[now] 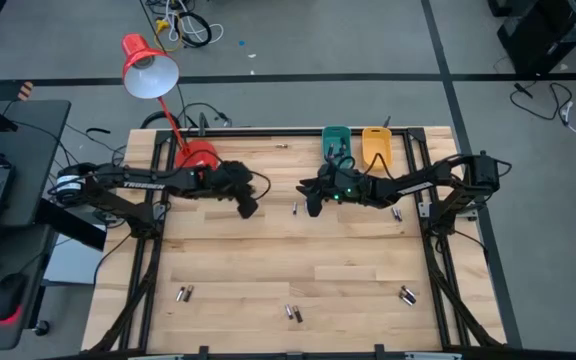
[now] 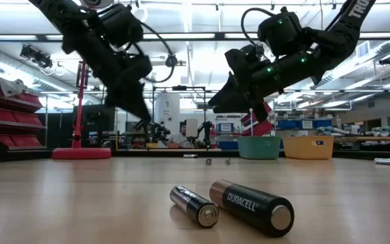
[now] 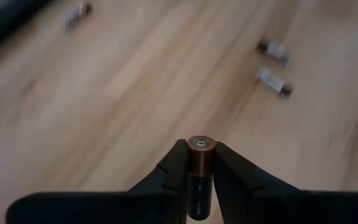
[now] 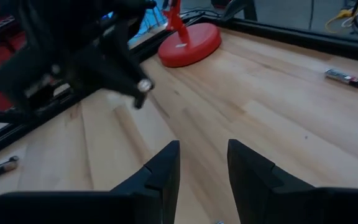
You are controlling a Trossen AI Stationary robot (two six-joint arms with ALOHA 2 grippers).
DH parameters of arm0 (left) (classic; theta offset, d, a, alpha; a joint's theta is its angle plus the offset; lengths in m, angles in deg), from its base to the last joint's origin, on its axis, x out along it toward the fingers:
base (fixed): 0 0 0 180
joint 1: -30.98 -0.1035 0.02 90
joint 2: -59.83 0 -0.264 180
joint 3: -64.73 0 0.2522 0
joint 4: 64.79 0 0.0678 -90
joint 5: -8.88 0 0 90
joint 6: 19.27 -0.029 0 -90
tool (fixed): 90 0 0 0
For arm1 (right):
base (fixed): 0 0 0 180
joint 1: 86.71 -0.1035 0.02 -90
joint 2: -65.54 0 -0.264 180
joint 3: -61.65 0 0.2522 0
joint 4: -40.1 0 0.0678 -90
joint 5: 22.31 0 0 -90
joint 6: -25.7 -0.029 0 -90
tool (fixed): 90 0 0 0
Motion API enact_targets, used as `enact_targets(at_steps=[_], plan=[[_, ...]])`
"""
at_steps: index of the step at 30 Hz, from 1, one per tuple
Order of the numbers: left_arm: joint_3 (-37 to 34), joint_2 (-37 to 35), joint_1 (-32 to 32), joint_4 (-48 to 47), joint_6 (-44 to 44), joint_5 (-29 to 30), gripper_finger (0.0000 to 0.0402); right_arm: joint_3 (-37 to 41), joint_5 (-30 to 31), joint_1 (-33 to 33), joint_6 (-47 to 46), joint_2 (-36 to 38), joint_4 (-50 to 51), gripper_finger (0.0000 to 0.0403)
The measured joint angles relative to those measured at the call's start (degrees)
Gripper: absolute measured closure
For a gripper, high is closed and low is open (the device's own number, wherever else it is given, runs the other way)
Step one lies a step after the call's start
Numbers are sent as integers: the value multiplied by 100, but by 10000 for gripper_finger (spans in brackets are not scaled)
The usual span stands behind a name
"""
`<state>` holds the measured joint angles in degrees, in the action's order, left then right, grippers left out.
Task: Sort batteries
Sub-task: Put the black battery into the green bin
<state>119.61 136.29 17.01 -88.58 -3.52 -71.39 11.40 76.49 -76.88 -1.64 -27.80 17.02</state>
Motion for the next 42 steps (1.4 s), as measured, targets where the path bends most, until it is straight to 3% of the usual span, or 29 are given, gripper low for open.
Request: enact_targets(at_steps=[11,17,23,28,42], plan=[[-4,0,-40,2629,-333,-294,336,0,175,-196,93,0,-478,280],[-4,28,-40,3620,-326,-545,335,0,649,-273,941,0,-1172,258],[-4,85,-66,3811,-149,-603,335,-93,361,-274,1360,0,-1654,235],[-4,85,-132,3842,-25,-663,335,-375,-59,-274,1605,-28,-1574,232],[-4,85,-147,4017,102,-704,335,-756,-349,98,1704,-31,-933,235]])
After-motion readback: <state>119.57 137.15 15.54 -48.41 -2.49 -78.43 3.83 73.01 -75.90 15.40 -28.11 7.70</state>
